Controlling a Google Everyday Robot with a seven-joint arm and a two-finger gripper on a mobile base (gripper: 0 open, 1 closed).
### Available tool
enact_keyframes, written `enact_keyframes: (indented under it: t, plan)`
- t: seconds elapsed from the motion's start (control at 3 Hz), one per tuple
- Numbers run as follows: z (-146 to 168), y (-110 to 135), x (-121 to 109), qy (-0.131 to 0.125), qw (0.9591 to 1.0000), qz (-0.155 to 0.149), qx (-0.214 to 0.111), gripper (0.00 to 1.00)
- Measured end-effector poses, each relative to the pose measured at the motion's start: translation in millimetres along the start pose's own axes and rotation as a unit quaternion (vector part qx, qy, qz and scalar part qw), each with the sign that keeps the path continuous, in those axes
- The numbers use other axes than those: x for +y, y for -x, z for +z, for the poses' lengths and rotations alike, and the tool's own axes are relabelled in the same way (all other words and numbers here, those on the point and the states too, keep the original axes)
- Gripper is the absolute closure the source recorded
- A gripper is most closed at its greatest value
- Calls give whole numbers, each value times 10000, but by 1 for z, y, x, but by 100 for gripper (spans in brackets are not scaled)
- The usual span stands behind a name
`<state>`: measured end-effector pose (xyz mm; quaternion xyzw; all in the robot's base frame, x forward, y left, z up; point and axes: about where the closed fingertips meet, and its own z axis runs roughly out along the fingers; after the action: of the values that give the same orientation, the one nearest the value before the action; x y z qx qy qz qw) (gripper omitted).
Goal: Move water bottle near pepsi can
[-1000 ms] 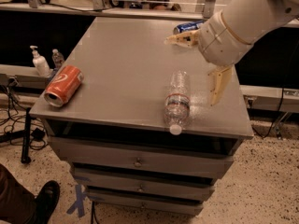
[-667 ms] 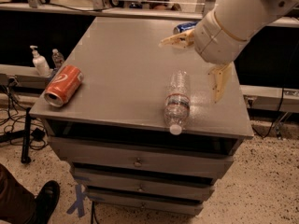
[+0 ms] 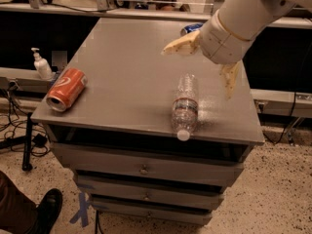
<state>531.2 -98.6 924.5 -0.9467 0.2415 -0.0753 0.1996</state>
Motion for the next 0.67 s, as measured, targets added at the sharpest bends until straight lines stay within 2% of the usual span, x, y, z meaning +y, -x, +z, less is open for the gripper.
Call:
enact_keyframes:
  t: [0.33, 0.67]
  plan:
    - [9, -16, 9, 73, 9995, -322, 6, 0]
    - [18, -27, 21, 104, 9989, -445, 56, 0]
